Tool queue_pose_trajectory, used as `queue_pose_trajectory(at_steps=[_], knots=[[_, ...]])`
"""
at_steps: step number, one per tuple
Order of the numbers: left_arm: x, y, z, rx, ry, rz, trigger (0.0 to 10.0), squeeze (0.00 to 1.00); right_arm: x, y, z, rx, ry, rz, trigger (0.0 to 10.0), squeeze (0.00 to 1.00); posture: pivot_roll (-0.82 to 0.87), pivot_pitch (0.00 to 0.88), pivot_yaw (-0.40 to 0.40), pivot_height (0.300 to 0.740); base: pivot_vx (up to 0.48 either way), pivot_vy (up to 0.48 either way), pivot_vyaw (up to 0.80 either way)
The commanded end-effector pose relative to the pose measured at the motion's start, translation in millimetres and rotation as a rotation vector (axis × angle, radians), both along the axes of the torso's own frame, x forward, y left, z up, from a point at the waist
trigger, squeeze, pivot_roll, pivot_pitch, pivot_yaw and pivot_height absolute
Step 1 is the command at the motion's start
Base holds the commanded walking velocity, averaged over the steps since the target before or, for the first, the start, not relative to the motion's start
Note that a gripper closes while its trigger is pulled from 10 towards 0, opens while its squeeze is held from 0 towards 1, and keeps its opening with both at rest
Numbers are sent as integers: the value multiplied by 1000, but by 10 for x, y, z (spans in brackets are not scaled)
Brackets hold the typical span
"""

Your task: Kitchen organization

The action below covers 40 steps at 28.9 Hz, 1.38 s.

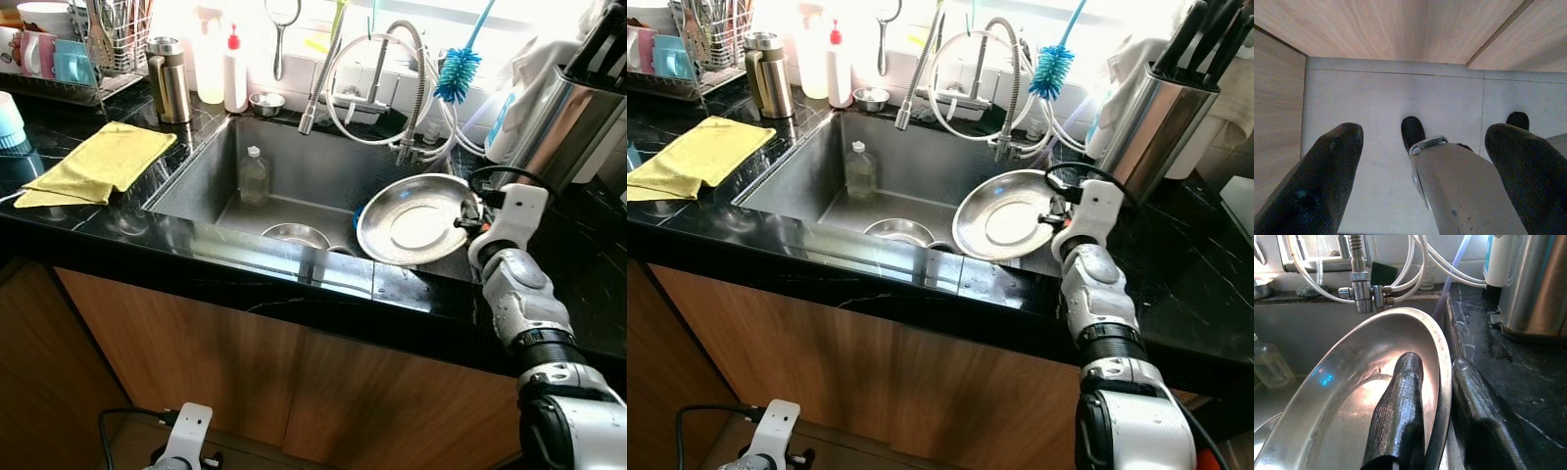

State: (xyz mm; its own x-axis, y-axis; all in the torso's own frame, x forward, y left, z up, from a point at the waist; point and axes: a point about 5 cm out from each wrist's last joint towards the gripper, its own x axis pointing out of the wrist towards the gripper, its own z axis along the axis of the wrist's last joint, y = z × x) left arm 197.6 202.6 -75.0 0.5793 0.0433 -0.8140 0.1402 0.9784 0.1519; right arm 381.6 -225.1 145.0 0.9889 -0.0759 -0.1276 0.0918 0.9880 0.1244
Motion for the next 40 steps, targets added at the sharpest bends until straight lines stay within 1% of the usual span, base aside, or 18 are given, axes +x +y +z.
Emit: queue_pose_trajectory(at_steps=[1,2,4,5,7,12,18,24,25,30,31,32,33,40], knots=[[17,-33,4,-8,-8,0,10000,0,46,-49,127,-45,-35,-9,10000,0,195,0,-165,736,0,0,0],[16,-38,3,-10,-9,2,10000,0,55,-49,114,-110,-19,-4,10000,0,196,0,-167,736,0,0,0],[16,-40,3,-11,-9,2,10000,0,57,-48,108,-123,-15,-1,10000,0,198,0,-169,736,0,0,0],[15,-44,2,-14,-10,5,10000,0,62,-48,96,-153,-6,0,10000,0,199,0,-172,736,0,0,0],[15,-46,1,-15,-10,7,10000,0,61,-55,79,-178,7,-1,10000,0,199,0,-175,736,0,0,0],[13,-53,-1,-19,-10,13,10000,0,47,-100,26,-215,38,-21,10000,0,203,0,-179,736,0,0,0],[13,-53,-1,-20,-12,16,10000,0,44,-81,6,-247,41,-7,10000,0,206,0,-179,736,0,0,0],[12,-49,-1,-20,-12,17,10000,0,36,-89,-16,-237,47,-14,10000,0,205,0,-178,736,0,0,0],[12,-48,-1,-20,-12,16,10000,0,27,-93,-41,-229,55,-16,10000,1000,206,0,-177,736,0,0,0],[10,-44,-1,-18,-11,15,10000,0,-4,-119,-95,-226,64,-29,10000,1000,208,0,-176,736,0,0,0],[10,-43,-1,-18,-11,14,10000,0,-11,-125,-106,-227,65,-30,10000,918,207,0,-175,736,0,0,0],[10,-42,-1,-17,-11,14,10000,0,-14,-127,-112,-227,66,-31,10000,918,207,0,-175,736,0,0,0],[10,-39,0,-16,-9,11,10000,0,-28,-137,-135,-231,71,-33,10000,0,205,0,-172,736,0,0,0],[10,-35,0,-14,-8,7,10000,0,-57,-175,-172,-229,74,-48,10000,0,206,0,-170,736,0,0,0]])
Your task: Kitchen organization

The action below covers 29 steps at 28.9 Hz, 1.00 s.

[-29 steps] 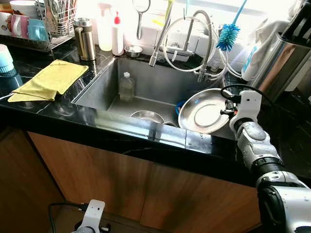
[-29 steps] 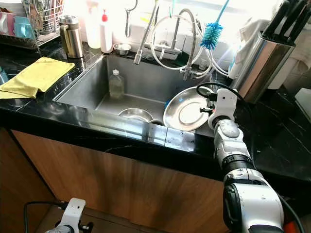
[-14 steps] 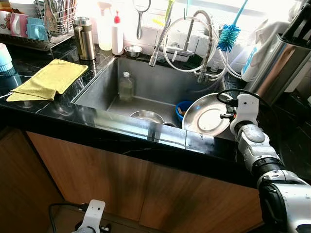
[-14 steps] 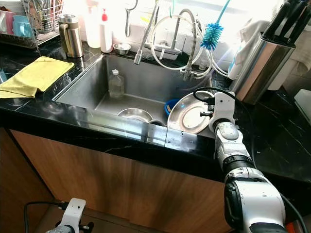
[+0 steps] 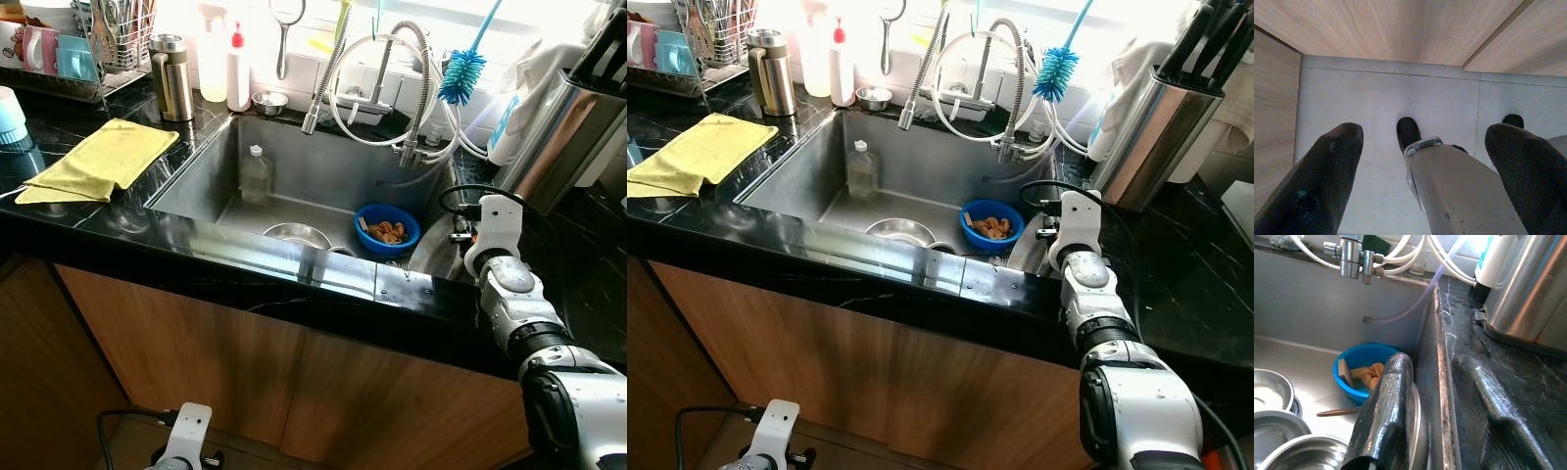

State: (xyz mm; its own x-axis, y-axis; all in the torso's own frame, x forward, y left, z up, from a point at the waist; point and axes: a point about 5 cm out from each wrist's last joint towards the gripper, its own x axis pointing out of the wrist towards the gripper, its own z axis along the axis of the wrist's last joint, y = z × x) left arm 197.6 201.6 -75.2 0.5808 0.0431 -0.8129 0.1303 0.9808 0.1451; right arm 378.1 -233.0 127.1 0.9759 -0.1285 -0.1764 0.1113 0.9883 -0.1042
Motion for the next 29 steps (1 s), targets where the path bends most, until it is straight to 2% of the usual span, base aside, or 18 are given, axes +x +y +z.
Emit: queue_pose_trajectory(at_steps=[1,9,11,12,15,16,19,22,23,26,29], knots=[[11,-21,3,-5,-5,-6,10000,0,-29,-103,-2,-1,-4,-32,10000,0,196,0,-160,736,0,0,0],[7,-13,3,-1,-5,-15,10000,0,-34,-118,16,6,-32,-47,10000,0,206,0,-163,736,0,0,0],[3,-12,2,0,-6,-15,10000,0,-17,-104,97,4,-100,-47,10000,0,210,0,-162,736,0,0,0],[-1,-9,0,4,-6,-17,10000,0,-36,-97,158,8,-191,-45,10000,0,205,0,-158,736,0,0,0],[-5,-5,-1,10,-5,-24,10000,0,-98,-132,200,3,-281,-64,10000,0,197,0,-153,736,0,0,0],[-5,-5,-1,10,-5,-24,10000,0,-98,-132,200,3,-281,-64,10000,0,197,0,-153,736,0,0,0],[-11,1,-3,15,-2,-34,10000,0,-229,-174,265,-24,-391,-92,10000,0,185,0,-149,736,0,0,0],[-12,8,-1,18,-5,-43,10000,0,-430,-134,334,-62,-495,-101,10000,0,178,0,-149,736,0,0,0],[-12,8,-1,18,-5,-43,10000,0,-430,-134,334,-62,-495,-101,10000,0,178,0,-149,736,0,0,0],[-18,13,-1,14,-13,-41,10000,0,-711,-113,225,-75,-513,-116,10000,0,169,0,-146,736,0,0,0],[-21,16,-2,17,-13,-44,10000,0,-795,-113,173,-70,-510,-125,10000,0,166,0,-146,736,0,0,0]])
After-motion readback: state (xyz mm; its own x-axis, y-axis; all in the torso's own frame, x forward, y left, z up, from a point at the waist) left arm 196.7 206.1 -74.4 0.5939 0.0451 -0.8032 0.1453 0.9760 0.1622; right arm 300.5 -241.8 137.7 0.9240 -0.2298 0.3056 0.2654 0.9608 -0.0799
